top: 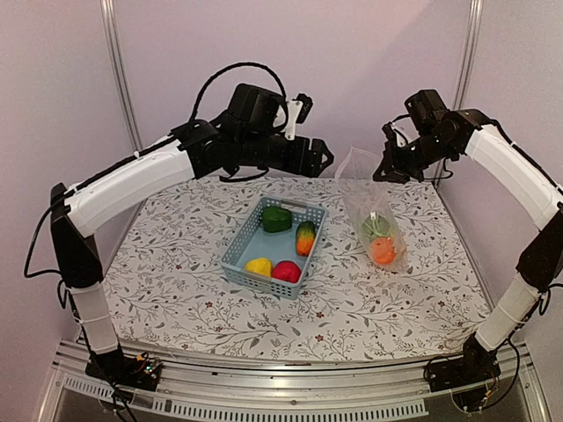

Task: Place the food in the zip-top bag and seal the zipper
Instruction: Adjust the zipper food storage bag at the center of the board.

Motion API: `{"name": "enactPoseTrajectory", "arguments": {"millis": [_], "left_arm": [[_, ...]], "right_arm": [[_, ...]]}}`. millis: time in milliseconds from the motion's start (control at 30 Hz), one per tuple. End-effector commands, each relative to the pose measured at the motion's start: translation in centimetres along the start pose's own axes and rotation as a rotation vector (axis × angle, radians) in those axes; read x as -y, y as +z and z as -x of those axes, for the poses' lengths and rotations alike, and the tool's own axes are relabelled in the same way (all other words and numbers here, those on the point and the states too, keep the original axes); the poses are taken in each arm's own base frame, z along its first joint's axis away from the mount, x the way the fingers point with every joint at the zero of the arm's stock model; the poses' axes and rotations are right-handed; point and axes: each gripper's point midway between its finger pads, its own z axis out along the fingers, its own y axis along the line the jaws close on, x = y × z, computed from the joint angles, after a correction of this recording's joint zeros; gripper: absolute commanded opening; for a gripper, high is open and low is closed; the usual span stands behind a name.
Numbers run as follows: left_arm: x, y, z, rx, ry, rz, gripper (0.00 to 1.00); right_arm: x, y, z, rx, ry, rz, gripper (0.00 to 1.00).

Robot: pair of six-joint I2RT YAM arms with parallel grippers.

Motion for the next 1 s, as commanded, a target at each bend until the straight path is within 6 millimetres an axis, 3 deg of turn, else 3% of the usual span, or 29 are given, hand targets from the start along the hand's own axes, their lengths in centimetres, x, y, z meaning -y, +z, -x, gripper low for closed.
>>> {"name": "enactPoseTrajectory", "arguments": {"millis": [0,100,200,367,667,800,967], "left_arm": [[-6.6,-2.3,0.1,0.036,-0.06,0.174,0.95],[-8.5,-4.0,0.2,0.063,-0.134,0.157,0.97],[-7.4,-6.2,1.3,0.145,-0.116,0.05,1.0],[-7.7,-8.1,0.2,0.175,-0.132,0.027,1.0],[-9.3,-5.8,-2.9,0.001,-0.123,0.093,1.0],[-14.5,-5.1,-5.4,-0.082,-0.235,0.356,1.0],[-14.7,-3.7,-8.2,-0.176,-0.17,0.305,1.0]], "right_arm": [[2.1,-1.3,0.8,0.021,-0.011,-0.077,0.0],[3.5,-1.8,1.1,0.03,-0.006,-0.119,0.0],[4.7,-2.7,1.4,0.038,-0.002,-0.156,0.0],[6.9,-5.1,2.8,0.088,-0.013,-0.26,0.0],[8.3,-8.1,5.4,0.183,-0.054,-0.41,0.0],[9.4,-8.6,5.6,0.194,-0.052,-0.456,0.0],[9.1,-5.8,4.5,0.142,-0.052,-0.378,0.0]]}}
